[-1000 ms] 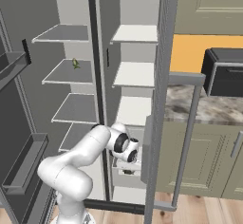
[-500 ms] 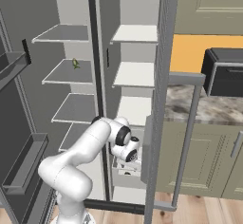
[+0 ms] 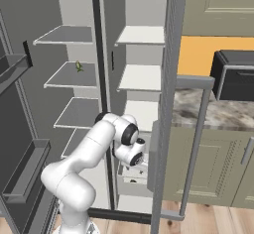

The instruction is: Take the bell pepper and kiwi from the fridge shelf and place them in the freezer drawer to begin freezing them.

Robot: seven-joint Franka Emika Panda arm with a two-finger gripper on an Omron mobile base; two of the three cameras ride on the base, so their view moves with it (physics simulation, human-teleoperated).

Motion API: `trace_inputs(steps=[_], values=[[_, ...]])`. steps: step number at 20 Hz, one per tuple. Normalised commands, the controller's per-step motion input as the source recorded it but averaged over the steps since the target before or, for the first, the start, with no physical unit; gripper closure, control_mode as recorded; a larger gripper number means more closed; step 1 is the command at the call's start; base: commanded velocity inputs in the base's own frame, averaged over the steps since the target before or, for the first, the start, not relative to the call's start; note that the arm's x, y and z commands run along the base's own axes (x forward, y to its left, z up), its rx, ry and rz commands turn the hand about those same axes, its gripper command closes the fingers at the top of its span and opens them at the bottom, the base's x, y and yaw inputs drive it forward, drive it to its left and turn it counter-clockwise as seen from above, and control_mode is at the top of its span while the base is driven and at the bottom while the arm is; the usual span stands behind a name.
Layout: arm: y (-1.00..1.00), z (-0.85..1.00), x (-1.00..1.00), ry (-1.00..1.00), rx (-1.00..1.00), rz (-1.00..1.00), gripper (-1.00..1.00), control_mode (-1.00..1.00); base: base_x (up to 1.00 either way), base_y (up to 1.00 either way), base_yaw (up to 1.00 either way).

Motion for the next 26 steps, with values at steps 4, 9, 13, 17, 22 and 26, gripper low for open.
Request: trace_inputs(steps=[4,9,13,17,22,26], values=[[0.14,0.35,-0.01,-0.03,0.0,0.0,-1.0,-1.0,0.0,0.0,0.0],[0.22,0.32,-0.15,-0.07,0.0,0.0,-1.0,-1.0,0.0,0.0,0.0],[0.23,0.44,-0.25,-0.09,0.0,0.0,-1.0,-1.0,0.0,0.0,0.0],[0.2,0.44,-0.23,-0.08,-0.01,0.0,-1.0,-1.0,0.0,0.0,0.0],[0.12,0.51,-0.25,-0.07,-0.01,0.0,-1.0,-1.0,0.0,0.0,0.0],[0.05,0.45,-0.24,-0.07,-0.01,0.0,-1.0,-1.0,0.0,0.0,0.0]])
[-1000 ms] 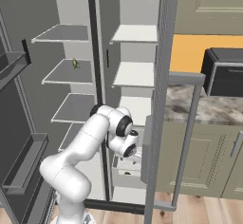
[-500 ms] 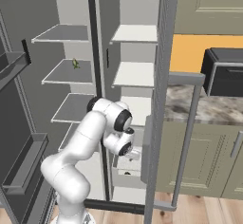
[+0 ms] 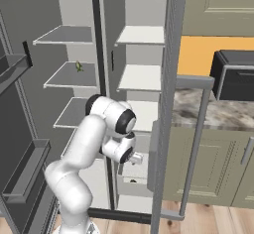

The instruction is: Take the bell pepper and kiwi from the fridge shelf and place them in the freezer drawer to begin freezing them.

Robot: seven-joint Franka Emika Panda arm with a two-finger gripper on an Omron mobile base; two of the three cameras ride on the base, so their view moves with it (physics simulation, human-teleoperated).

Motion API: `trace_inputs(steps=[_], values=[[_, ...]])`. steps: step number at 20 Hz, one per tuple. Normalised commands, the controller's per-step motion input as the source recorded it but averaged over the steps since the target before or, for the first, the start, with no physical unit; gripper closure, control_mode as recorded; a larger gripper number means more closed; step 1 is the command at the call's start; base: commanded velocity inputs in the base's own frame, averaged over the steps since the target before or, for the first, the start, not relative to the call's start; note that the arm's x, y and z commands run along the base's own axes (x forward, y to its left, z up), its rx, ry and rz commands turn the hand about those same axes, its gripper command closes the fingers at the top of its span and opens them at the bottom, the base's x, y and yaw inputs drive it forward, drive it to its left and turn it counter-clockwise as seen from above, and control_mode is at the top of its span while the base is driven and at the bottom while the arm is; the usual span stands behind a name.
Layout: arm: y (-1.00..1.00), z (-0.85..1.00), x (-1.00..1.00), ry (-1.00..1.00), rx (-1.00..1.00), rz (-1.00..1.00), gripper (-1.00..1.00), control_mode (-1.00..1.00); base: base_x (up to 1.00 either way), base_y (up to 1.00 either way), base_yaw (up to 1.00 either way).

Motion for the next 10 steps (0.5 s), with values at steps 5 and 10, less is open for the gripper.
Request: trace_inputs(steps=[5,10], values=[[0.01,0.47,-0.26,-0.07,-0.01,0.0,-1.0,-1.0,0.0,0.0,0.0],[0.0,0.47,-0.28,-0.07,-0.02,0.0,-1.0,-1.0,0.0,0.0,0.0]])
